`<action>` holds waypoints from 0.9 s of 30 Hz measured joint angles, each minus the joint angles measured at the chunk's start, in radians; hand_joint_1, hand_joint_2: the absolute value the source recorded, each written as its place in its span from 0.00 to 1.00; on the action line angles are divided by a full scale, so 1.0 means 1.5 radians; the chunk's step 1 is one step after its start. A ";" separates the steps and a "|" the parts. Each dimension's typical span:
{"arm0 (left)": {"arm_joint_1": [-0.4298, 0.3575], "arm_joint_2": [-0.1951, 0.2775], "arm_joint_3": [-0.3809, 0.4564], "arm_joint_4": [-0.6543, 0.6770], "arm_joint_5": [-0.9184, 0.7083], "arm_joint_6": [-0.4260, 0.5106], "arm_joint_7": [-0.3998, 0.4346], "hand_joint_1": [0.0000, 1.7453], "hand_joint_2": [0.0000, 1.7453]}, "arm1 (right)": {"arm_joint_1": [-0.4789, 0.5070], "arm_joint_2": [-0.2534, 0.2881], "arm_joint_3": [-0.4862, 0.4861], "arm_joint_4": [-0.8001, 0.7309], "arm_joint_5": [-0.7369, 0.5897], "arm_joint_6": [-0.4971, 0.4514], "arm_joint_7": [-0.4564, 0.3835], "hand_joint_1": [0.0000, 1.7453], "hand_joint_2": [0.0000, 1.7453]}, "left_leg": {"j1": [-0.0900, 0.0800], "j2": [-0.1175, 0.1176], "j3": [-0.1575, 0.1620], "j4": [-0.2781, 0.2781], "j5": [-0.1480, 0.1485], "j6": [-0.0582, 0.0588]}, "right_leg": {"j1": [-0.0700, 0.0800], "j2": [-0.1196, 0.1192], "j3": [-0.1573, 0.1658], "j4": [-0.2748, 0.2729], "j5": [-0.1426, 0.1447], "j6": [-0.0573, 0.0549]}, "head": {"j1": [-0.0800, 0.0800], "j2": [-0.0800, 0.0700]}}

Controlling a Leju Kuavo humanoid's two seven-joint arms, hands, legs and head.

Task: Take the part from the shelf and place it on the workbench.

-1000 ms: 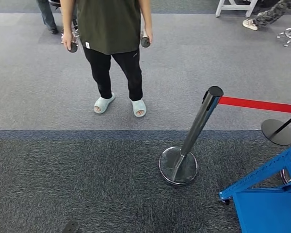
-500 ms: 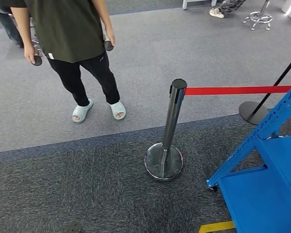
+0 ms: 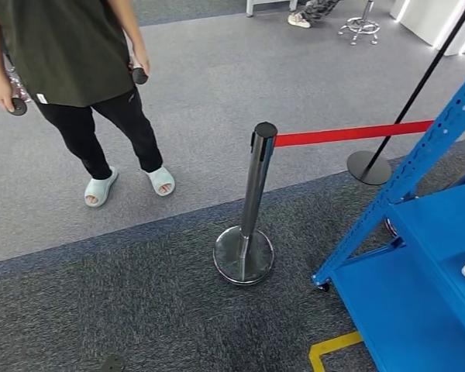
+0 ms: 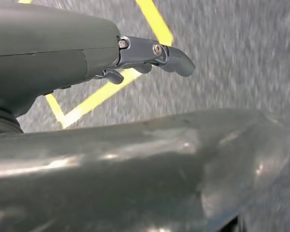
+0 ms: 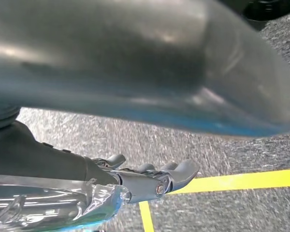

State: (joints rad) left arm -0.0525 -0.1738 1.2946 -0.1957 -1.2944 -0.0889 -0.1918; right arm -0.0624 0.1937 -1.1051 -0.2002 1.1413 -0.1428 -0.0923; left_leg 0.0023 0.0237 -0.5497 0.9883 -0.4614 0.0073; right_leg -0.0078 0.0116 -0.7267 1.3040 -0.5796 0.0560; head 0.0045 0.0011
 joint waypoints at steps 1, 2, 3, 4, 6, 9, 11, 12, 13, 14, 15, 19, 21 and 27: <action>0.000 -0.001 0.000 0.000 0.003 -0.010 0.003 0.00 0.00 | 0.001 0.000 0.000 0.000 0.000 0.000 -0.001 0.00 0.00 | -0.001 0.007 0.001 0.000 -0.001 0.000 | 0.000 -0.002 0.008 -0.011 0.011 0.000 | 0.000 0.000; 0.000 -0.002 0.001 0.000 0.006 -0.014 0.004 0.00 0.00 | 0.001 0.000 0.000 0.000 -0.001 0.000 -0.002 0.00 0.00 | -0.001 0.013 0.003 0.000 -0.002 -0.001 | 0.000 -0.006 0.028 -0.047 0.031 -0.001 | 0.000 0.000; 0.000 -0.004 0.002 0.000 0.014 -0.016 0.003 0.00 0.00 | 0.001 0.000 0.000 0.000 -0.001 0.000 -0.002 0.00 0.00 | -0.001 0.019 0.005 0.000 -0.003 -0.003 | 0.001 -0.017 0.055 -0.096 0.052 -0.003 | 0.000 0.000; -0.001 -0.006 0.004 0.000 0.025 -0.018 0.002 0.00 0.00 | 0.000 0.000 0.000 0.000 -0.002 0.000 -0.003 0.00 0.00 | -0.002 0.024 0.007 0.001 -0.005 -0.006 | 0.002 -0.026 0.078 -0.139 0.067 -0.005 | 0.000 0.000; -0.002 -0.009 0.012 0.000 0.045 -0.023 0.001 0.00 0.00 | -0.002 0.000 0.000 0.000 -0.004 0.001 -0.008 0.00 0.00 | -0.005 0.032 0.010 0.002 -0.008 -0.011 | 0.004 -0.039 0.103 -0.183 0.079 -0.010 | -0.001 0.000; -0.002 -0.011 0.017 0.000 0.052 -0.023 0.001 0.00 0.00 | -0.002 0.000 0.000 0.000 -0.005 0.002 -0.011 0.00 0.00 | -0.006 0.034 0.010 0.002 -0.009 -0.013 | 0.005 -0.035 0.104 -0.183 0.080 -0.012 | -0.001 0.000; -0.003 -0.012 0.018 0.000 0.053 -0.022 0.001 0.00 0.00 | -0.002 0.000 0.000 0.000 -0.006 0.002 -0.012 0.00 0.00 | -0.006 0.034 0.010 0.002 -0.008 -0.014 | 0.005 -0.034 0.103 -0.183 0.080 -0.013 | -0.001 0.000; -0.004 -0.013 0.020 0.000 0.054 -0.020 0.001 0.00 0.00 | -0.002 0.000 0.000 0.000 -0.007 0.003 -0.014 0.00 0.00 | -0.005 0.035 0.010 0.002 -0.008 -0.015 | 0.005 -0.033 0.102 -0.183 0.081 -0.013 | -0.001 0.000; -0.004 -0.018 0.022 0.000 0.054 -0.016 0.002 0.00 0.00 | -0.001 0.000 -0.001 0.000 -0.009 0.005 -0.017 0.00 0.00 | -0.005 0.037 0.011 0.001 -0.008 -0.018 | 0.005 -0.028 0.102 -0.185 0.082 -0.016 | -0.001 0.000; -0.005 -0.023 0.024 0.000 0.054 -0.011 0.004 0.00 0.00 | -0.002 0.000 -0.001 0.000 -0.011 0.006 -0.021 0.00 0.00 | -0.003 0.028 0.002 0.022 -0.023 -0.023 | 0.003 -0.020 0.101 -0.186 0.084 -0.021 | -0.002 0.000; -0.006 -0.028 0.026 0.000 0.052 -0.008 0.007 0.00 0.00 | -0.002 0.000 -0.002 0.000 -0.012 0.008 -0.024 0.00 0.00 | -0.002 0.017 -0.014 0.057 -0.044 -0.028 | 0.002 -0.011 0.100 -0.188 0.087 -0.025 | -0.002 0.000; -0.005 -0.036 0.031 0.000 0.058 -0.010 0.006 0.00 0.00 | -0.002 0.000 -0.005 0.000 -0.010 0.010 -0.019 0.00 0.00 | 0.001 -0.010 -0.082 0.189 -0.090 -0.036 | -0.001 0.022 0.098 -0.190 0.090 -0.032 | -0.004 0.000; -0.004 -0.035 0.039 0.000 0.072 -0.017 -0.005 0.00 0.00 | 0.000 -0.001 -0.007 0.000 -0.015 0.006 -0.014 0.00 0.00 | 0.003 -0.018 -0.054 0.126 -0.043 -0.035 | -0.002 0.040 0.098 -0.189 0.091 -0.030 | -0.004 0.000; -0.004 -0.043 0.046 0.000 0.059 0.007 -0.008 0.00 0.00 | 0.007 -0.010 -0.019 0.000 -0.031 0.005 0.002 0.00 0.00 | 0.006 -0.050 0.003 0.000 -0.003 -0.018 | -0.007 0.073 0.087 -0.191 0.097 -0.005 | -0.005 0.000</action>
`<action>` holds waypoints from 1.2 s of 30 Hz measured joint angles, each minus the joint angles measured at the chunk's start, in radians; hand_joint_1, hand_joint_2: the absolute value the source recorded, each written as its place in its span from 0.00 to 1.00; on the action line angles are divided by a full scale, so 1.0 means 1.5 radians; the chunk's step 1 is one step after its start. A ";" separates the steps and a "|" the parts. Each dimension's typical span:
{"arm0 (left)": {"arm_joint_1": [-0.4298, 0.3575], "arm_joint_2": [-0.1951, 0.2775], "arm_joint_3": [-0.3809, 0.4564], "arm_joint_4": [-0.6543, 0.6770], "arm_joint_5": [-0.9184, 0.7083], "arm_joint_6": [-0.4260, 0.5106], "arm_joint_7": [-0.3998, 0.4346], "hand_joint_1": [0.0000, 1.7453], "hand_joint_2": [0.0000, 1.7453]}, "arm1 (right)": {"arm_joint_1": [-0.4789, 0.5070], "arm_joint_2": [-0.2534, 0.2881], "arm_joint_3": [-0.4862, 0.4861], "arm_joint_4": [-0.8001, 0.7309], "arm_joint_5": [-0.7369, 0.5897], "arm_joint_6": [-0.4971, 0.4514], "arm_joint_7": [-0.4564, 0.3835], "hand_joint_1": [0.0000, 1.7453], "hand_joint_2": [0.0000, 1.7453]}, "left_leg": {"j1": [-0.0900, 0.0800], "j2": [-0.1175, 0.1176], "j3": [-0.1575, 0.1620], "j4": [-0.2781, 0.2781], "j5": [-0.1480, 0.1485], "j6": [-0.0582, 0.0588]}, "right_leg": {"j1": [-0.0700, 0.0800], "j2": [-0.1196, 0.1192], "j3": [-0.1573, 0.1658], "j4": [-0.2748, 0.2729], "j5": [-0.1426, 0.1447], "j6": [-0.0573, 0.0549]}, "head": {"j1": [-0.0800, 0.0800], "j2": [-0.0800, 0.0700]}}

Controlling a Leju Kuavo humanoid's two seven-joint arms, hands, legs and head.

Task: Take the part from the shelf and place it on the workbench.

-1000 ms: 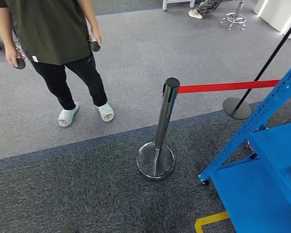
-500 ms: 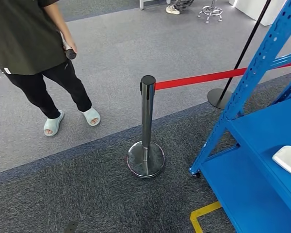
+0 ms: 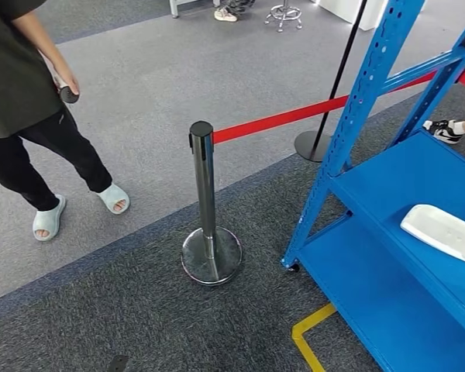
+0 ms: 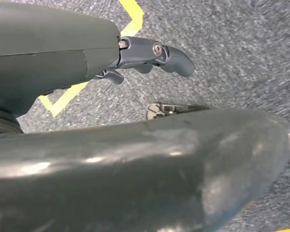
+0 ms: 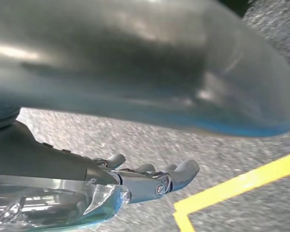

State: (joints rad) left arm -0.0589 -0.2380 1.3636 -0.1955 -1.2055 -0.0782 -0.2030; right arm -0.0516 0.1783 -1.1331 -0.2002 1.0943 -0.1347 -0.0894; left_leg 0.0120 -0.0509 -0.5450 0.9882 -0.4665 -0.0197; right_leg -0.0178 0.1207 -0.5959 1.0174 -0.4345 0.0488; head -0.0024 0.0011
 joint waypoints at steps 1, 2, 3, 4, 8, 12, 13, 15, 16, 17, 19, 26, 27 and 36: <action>0.000 -0.001 0.000 0.000 -0.003 0.003 0.000 0.00 0.00 | 0.002 0.000 -0.002 0.000 0.000 -0.001 0.002 0.00 0.00 | 0.000 0.006 0.001 -0.001 0.001 0.006 | 0.000 -0.012 -0.004 0.007 -0.005 0.003 | 0.002 0.000; 0.000 -0.002 0.000 0.000 -0.007 0.005 0.001 0.00 0.00 | 0.003 0.001 -0.003 0.000 0.002 -0.001 0.003 0.00 0.00 | 0.000 0.014 0.001 -0.003 0.002 0.011 | 0.001 -0.029 -0.014 0.026 -0.018 0.006 | 0.004 0.000; 0.001 -0.003 0.000 0.000 -0.010 0.006 0.002 0.00 0.00 | 0.002 0.001 -0.004 0.000 0.004 -0.001 0.003 0.00 0.00 | -0.001 0.022 0.002 -0.004 0.003 0.014 | 0.002 -0.048 -0.028 0.059 -0.038 0.007 | 0.007 0.000; 0.002 -0.003 0.000 0.000 -0.012 0.007 0.003 0.00 0.00 | 0.001 0.002 -0.004 0.000 0.005 -0.001 0.003 0.00 0.00 | -0.002 0.030 0.002 -0.004 0.002 0.016 | 0.003 -0.065 -0.049 0.104 -0.062 0.008 | 0.009 0.000; 0.003 -0.003 0.000 0.000 -0.014 0.006 0.007 0.00 0.00 | 0.001 0.004 -0.004 0.000 0.008 -0.001 0.002 0.00 0.00 | -0.006 0.061 0.004 -0.004 -0.001 0.018 | 0.003 -0.076 -0.075 0.171 -0.077 0.010 | 0.009 0.000; 0.003 -0.004 -0.001 0.000 -0.022 0.011 -0.010 0.00 0.00 | -0.001 0.004 -0.005 0.000 0.018 -0.004 -0.005 0.00 0.00 | -0.010 0.082 0.013 -0.002 -0.008 0.008 | 0.007 -0.111 0.011 0.016 -0.016 0.001 | 0.009 0.000; 0.002 -0.004 -0.001 0.000 -0.023 0.013 -0.015 0.00 0.00 | -0.002 0.004 -0.002 0.000 0.034 -0.010 0.001 0.00 0.00 | -0.011 0.087 0.014 -0.002 -0.008 0.004 | 0.009 -0.112 0.015 0.007 -0.016 -0.002 | 0.008 0.000; 0.001 -0.003 -0.002 0.000 -0.025 0.013 -0.021 0.00 0.00 | 0.001 0.004 0.011 0.000 0.071 -0.022 0.014 0.00 0.00 | -0.010 0.093 0.015 -0.002 -0.009 -0.003 | 0.009 -0.099 0.013 0.007 -0.012 -0.011 | 0.008 0.000; 0.000 -0.003 -0.004 0.000 -0.026 0.013 -0.022 0.00 0.00 | 0.002 0.004 0.018 0.000 0.077 -0.021 0.015 0.00 0.00 | -0.009 0.088 0.014 0.002 -0.014 -0.007 | 0.009 -0.093 0.013 0.006 -0.011 -0.015 | 0.008 0.000; 0.000 -0.003 -0.005 0.000 -0.026 0.013 -0.023 0.00 0.00 | 0.002 0.004 0.022 0.000 0.071 -0.017 0.011 0.00 0.00 | -0.008 0.078 0.007 0.017 -0.025 -0.011 | 0.007 -0.087 0.012 0.004 -0.009 -0.019 | 0.007 0.000; 0.001 -0.003 -0.007 0.000 -0.028 0.012 -0.028 0.00 0.00 | -0.001 0.004 0.022 0.000 0.051 -0.008 0.002 0.00 0.00 | -0.006 0.053 -0.025 0.086 -0.064 -0.016 | 0.005 -0.075 0.011 0.003 -0.007 -0.025 | 0.005 0.000; 0.003 -0.003 -0.012 0.000 -0.032 0.011 -0.057 0.00 0.00 | -0.001 0.005 0.020 0.000 0.036 -0.008 0.006 0.00 0.00 | 0.000 0.008 -0.027 0.063 -0.016 -0.015 | 0.004 -0.022 0.008 0.005 -0.004 -0.020 | 0.002 0.000; 0.003 -0.003 -0.012 0.000 -0.028 0.011 -0.056 0.00 0.00 | -0.002 0.005 0.019 0.000 0.033 -0.009 0.006 0.00 0.00 | 0.002 -0.007 -0.011 0.028 -0.004 -0.013 | 0.004 -0.015 0.005 0.005 -0.003 -0.017 | 0.001 0.000; 0.007 0.012 -0.011 0.000 -0.021 -0.019 -0.057 0.00 0.00 | -0.004 0.006 0.011 0.000 0.043 -0.007 0.000 0.00 0.00 | -0.003 0.039 0.000 -0.002 -0.001 0.019 | 0.004 -0.072 -0.080 0.164 -0.088 0.009 | 0.011 0.000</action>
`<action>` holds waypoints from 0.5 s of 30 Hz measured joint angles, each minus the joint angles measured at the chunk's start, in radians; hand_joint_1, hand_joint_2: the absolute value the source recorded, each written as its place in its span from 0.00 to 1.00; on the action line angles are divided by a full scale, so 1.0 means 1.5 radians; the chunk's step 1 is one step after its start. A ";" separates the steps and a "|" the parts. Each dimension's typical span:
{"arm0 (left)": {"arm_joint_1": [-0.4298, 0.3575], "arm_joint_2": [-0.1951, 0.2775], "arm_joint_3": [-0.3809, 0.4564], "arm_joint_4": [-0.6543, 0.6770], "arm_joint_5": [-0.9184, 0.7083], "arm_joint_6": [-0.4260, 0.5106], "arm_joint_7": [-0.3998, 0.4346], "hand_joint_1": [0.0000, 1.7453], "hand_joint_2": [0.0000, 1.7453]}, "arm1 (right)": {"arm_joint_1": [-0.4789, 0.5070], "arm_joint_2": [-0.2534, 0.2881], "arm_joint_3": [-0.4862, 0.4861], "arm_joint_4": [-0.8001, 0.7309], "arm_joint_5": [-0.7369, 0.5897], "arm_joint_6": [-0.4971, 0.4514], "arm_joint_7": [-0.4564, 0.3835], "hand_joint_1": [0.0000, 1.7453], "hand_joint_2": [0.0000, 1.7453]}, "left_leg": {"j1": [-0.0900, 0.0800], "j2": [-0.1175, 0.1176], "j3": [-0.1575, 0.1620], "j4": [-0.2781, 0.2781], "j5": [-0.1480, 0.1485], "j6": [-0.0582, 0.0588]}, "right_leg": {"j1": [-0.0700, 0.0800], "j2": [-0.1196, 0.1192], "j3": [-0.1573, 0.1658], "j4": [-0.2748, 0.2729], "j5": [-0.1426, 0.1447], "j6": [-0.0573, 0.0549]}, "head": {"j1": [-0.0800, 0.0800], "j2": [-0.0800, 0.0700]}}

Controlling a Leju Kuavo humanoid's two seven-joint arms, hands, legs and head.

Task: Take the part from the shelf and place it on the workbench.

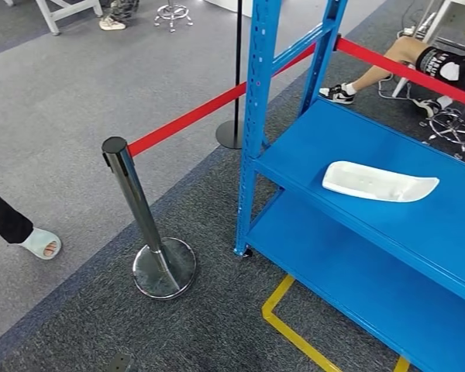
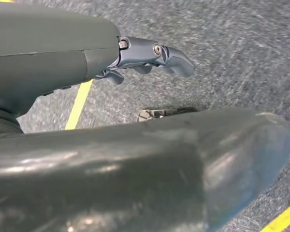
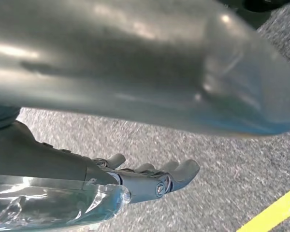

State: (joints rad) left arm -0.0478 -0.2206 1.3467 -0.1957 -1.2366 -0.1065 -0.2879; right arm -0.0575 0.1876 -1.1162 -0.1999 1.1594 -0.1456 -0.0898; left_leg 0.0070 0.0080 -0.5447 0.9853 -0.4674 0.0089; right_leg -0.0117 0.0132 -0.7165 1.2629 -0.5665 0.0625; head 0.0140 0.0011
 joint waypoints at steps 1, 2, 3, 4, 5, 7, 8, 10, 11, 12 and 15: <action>0.001 0.003 0.000 0.000 0.001 -0.003 -0.004 0.00 0.00 | 0.000 0.001 0.000 0.000 0.002 0.000 0.001 0.00 0.00 | -0.001 0.009 0.001 0.000 -0.001 0.001 | 0.000 -0.003 -0.009 0.023 -0.005 0.000 | 0.000 0.000; 0.001 0.006 0.000 0.000 0.002 -0.005 -0.007 0.00 0.00 | 0.000 0.001 0.000 0.000 0.003 0.001 0.001 0.00 0.00 | -0.002 0.016 0.002 0.000 -0.002 0.000 | 0.000 -0.004 -0.004 0.018 0.003 0.000 | 0.000 0.000; 0.001 0.007 0.000 0.000 0.003 -0.006 -0.008 0.00 0.00 | 0.001 0.002 0.000 0.000 0.003 0.001 0.002 0.00 0.00 | -0.002 0.022 0.004 0.000 -0.003 -0.001 | 0.000 -0.007 0.015 -0.014 0.022 -0.001 | 0.000 0.000; 0.001 0.008 0.000 0.000 0.004 -0.006 -0.008 0.00 0.00 | 0.001 0.002 0.000 0.000 0.004 0.001 0.002 0.00 0.00 | -0.002 0.027 0.007 0.000 -0.005 -0.002 | 0.000 -0.016 0.043 -0.062 0.045 -0.002 | 0.000 0.000; 0.001 0.009 0.001 0.000 0.004 -0.006 -0.008 0.00 0.00 | 0.000 0.002 0.000 0.000 0.007 0.000 0.003 0.00 0.00 | -0.004 0.032 0.011 0.001 -0.007 -0.005 | 0.002 -0.026 0.068 -0.106 0.061 -0.004 | 0.000 0.000; 0.001 0.009 0.001 0.000 0.005 -0.005 -0.008 0.00 0.00 | -0.002 0.003 0.005 0.000 0.028 -0.005 0.010 0.00 0.00 | -0.006 0.040 0.015 0.001 -0.011 -0.012 | 0.005 -0.037 0.095 -0.154 0.075 -0.011 | -0.001 0.000; 0.000 0.009 0.001 0.000 0.005 -0.002 -0.008 0.00 0.00 | -0.003 0.004 0.010 0.000 0.038 -0.008 0.013 0.00 0.00 | -0.006 0.044 0.016 0.001 -0.011 -0.015 | 0.007 -0.033 0.094 -0.156 0.074 -0.015 | -0.001 0.000; -0.002 0.006 0.001 0.000 0.006 0.011 -0.008 0.00 0.00 | -0.002 0.004 0.018 0.000 0.038 -0.013 0.015 0.00 0.00 | -0.005 0.047 0.017 0.000 -0.013 -0.023 | 0.006 -0.021 0.093 -0.159 0.077 -0.023 | -0.001 0.000; -0.003 0.002 0.001 0.000 0.005 0.019 -0.007 0.00 0.00 | -0.002 0.005 0.019 0.000 0.029 -0.015 0.013 0.00 0.00 | -0.004 0.042 0.015 0.008 -0.020 -0.027 | 0.005 -0.016 0.094 -0.161 0.079 -0.026 | -0.002 0.000; -0.003 -0.001 0.001 0.000 0.004 0.025 -0.007 0.00 0.00 | -0.004 0.005 0.018 0.000 0.019 -0.015 0.011 0.00 0.00 | -0.003 0.032 0.006 0.028 -0.034 -0.031 | 0.003 -0.010 0.095 -0.163 0.080 -0.030 | -0.004 0.000; -0.003 -0.008 0.001 0.000 -0.007 0.033 -0.011 0.00 0.00 | -0.006 0.005 0.014 0.000 -0.003 -0.014 0.006 0.00 0.00 | -0.001 0.005 -0.055 0.151 -0.093 -0.037 | 0.000 0.007 0.093 -0.163 0.082 -0.035 | -0.007 0.000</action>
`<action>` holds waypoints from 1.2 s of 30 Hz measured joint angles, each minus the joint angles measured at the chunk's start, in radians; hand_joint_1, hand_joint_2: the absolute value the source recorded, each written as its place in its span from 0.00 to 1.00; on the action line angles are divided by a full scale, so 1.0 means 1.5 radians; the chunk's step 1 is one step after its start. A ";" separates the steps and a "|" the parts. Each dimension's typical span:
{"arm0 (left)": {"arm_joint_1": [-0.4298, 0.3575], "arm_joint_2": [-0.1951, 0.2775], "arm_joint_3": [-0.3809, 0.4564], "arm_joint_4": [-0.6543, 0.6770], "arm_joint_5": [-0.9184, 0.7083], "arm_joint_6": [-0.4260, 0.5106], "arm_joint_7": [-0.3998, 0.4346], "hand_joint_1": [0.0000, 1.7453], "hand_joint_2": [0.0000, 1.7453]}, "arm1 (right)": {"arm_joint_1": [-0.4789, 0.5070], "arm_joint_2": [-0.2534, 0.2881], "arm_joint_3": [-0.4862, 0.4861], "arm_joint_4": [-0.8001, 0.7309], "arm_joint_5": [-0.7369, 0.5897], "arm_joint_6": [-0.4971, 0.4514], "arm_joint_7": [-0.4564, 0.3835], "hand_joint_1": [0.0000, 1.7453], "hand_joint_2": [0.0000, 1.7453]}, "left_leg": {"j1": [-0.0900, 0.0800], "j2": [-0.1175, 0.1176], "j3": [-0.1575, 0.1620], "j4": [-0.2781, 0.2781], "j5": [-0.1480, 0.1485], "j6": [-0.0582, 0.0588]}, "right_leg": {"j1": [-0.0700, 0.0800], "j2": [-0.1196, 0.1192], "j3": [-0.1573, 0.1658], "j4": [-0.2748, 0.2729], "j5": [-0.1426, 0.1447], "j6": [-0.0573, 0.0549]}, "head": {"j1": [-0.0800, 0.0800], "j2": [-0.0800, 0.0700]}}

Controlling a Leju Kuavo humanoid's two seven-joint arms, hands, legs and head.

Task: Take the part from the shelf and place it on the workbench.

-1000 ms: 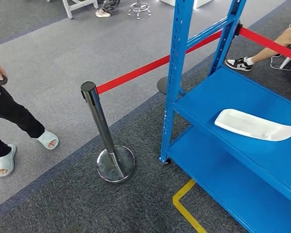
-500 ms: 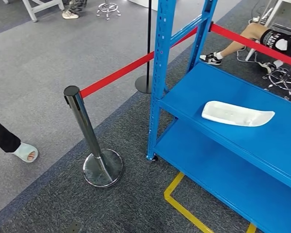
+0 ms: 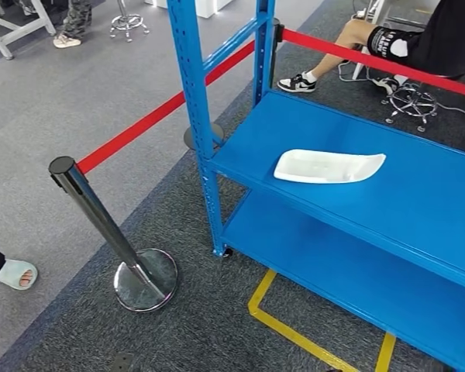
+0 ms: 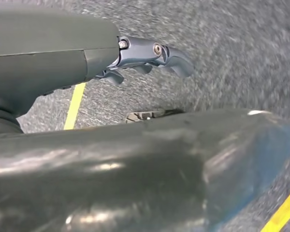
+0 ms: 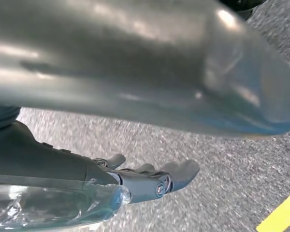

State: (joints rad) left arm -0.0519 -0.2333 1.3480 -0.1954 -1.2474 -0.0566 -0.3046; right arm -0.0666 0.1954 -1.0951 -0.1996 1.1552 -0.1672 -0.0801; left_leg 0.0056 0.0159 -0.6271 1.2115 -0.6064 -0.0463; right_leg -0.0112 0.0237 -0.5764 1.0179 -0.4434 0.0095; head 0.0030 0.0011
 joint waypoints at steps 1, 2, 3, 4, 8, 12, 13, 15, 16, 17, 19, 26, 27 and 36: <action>0.001 -0.001 -0.001 0.000 -0.005 0.001 -0.002 0.00 0.00 | 0.001 0.000 -0.002 0.000 -0.005 0.000 -0.001 0.00 0.00 | 0.001 -0.002 -0.017 0.030 -0.006 -0.001 | 0.000 0.007 0.000 0.000 0.000 0.000 | 0.000 0.000; 0.001 -0.002 -0.001 0.000 -0.009 0.001 -0.003 0.00 0.00 | 0.002 0.000 -0.005 0.000 -0.010 0.001 -0.002 0.00 0.00 | 0.001 -0.003 -0.024 0.037 0.001 -0.001 | 0.000 0.015 0.000 0.000 0.000 0.000 | 0.000 0.000; 0.001 -0.003 -0.003 0.000 -0.013 0.001 -0.003 0.00 0.00 | 0.003 0.000 -0.007 0.000 -0.013 0.001 -0.004 0.00 0.00 | 0.002 -0.006 -0.017 0.018 0.021 -0.001 | -0.001 0.023 0.000 0.000 0.000 0.000 | 0.000 0.000; 0.001 -0.003 -0.005 0.000 -0.017 0.000 -0.002 0.00 0.00 | 0.004 0.000 -0.010 0.000 -0.016 0.001 -0.006 0.00 0.00 | 0.004 -0.012 -0.001 -0.021 0.049 -0.001 | -0.002 0.032 0.001 0.000 0.001 0.002 | 0.000 0.000; -0.001 -0.003 -0.025 0.000 -0.063 0.014 0.011 0.00 0.00 | 0.006 0.000 -0.016 0.000 -0.008 0.002 -0.017 0.00 0.00 | 0.009 -0.056 0.051 -0.143 0.092 0.007 | -0.002 0.059 -0.007 0.003 0.003 0.018 | -0.003 0.000; -0.025 -0.031 -0.046 0.000 -0.060 0.048 0.078 0.00 0.00 | 0.007 0.000 -0.016 0.000 -0.005 0.009 -0.017 0.00 0.00 | 0.008 -0.036 0.052 -0.150 0.096 0.029 | -0.005 0.040 -0.025 0.021 -0.010 0.035 | 0.002 0.000; -0.032 -0.041 -0.046 0.000 -0.056 0.054 0.086 0.00 0.00 | 0.003 0.000 -0.016 0.000 -0.006 0.010 -0.017 0.00 0.00 | 0.007 -0.029 0.052 -0.151 0.097 0.033 | -0.004 0.022 -0.039 0.052 -0.028 0.036 | 0.005 0.000; -0.040 -0.053 -0.047 0.000 -0.054 0.057 0.093 0.00 0.00 | -0.004 0.000 -0.016 0.000 -0.006 0.012 -0.016 0.00 0.00 | 0.004 -0.010 0.053 -0.151 0.095 0.037 | -0.003 -0.003 -0.082 0.143 -0.072 0.038 | 0.008 0.000; -0.042 -0.056 -0.047 0.001 -0.052 0.057 0.094 0.00 0.00 | -0.005 0.000 -0.016 0.000 -0.002 0.011 -0.015 0.00 0.00 | 0.003 0.000 0.054 -0.151 0.094 0.038 | -0.003 -0.007 -0.098 0.177 -0.083 0.039 | 0.008 0.000; -0.043 -0.057 -0.047 0.001 -0.049 0.056 0.094 0.00 0.00 | -0.005 0.000 -0.015 0.000 0.006 0.009 -0.012 0.00 0.00 | 0.002 0.008 0.055 -0.151 0.093 0.038 | -0.003 -0.009 -0.103 0.189 -0.082 0.039 | 0.008 0.000; -0.045 -0.058 -0.047 0.001 -0.043 0.054 0.093 0.00 0.00 | -0.002 0.000 -0.013 0.000 0.007 0.019 -0.004 0.00 0.00 | 0.001 0.021 0.059 -0.151 0.090 0.036 | -0.003 -0.016 -0.072 0.135 -0.046 0.038 | 0.009 0.000; -0.047 -0.059 -0.046 0.001 -0.032 0.066 0.095 0.00 0.00 | -0.012 0.000 -0.072 0.001 -0.116 0.102 -0.003 0.00 0.00 | -0.004 0.044 0.068 -0.148 0.078 0.014 | 0.004 -0.036 -0.007 0.006 0.001 0.012 | 0.007 0.000; -0.047 -0.059 -0.046 0.001 -0.032 0.068 0.096 0.00 0.25 | -0.012 0.000 -0.083 0.001 -0.131 0.110 0.000 0.00 0.00 | -0.003 0.036 0.063 -0.135 0.067 0.011 | 0.002 -0.030 -0.007 0.005 0.002 0.008 | 0.006 0.000; -0.037 -0.050 -0.041 0.001 -0.011 0.087 0.113 0.00 1.00 | -0.017 0.000 -0.193 0.001 -0.244 0.098 -0.003 0.00 1.00 | 0.000 -0.009 0.023 -0.088 0.081 0.009 | 0.001 0.010 -0.006 0.005 0.002 0.002 | -0.001 0.000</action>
State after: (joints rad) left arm -0.1074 -0.3079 1.2861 -0.1942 -1.2643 0.0735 -0.1352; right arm -0.0917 0.1950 -1.3852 -0.1980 0.7887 -0.0194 -0.0839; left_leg 0.0057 0.0021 -0.5931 1.0800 -0.4845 -0.0328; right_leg -0.0096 0.0387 -0.5861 1.0257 -0.4404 0.0130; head 0.0015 0.0011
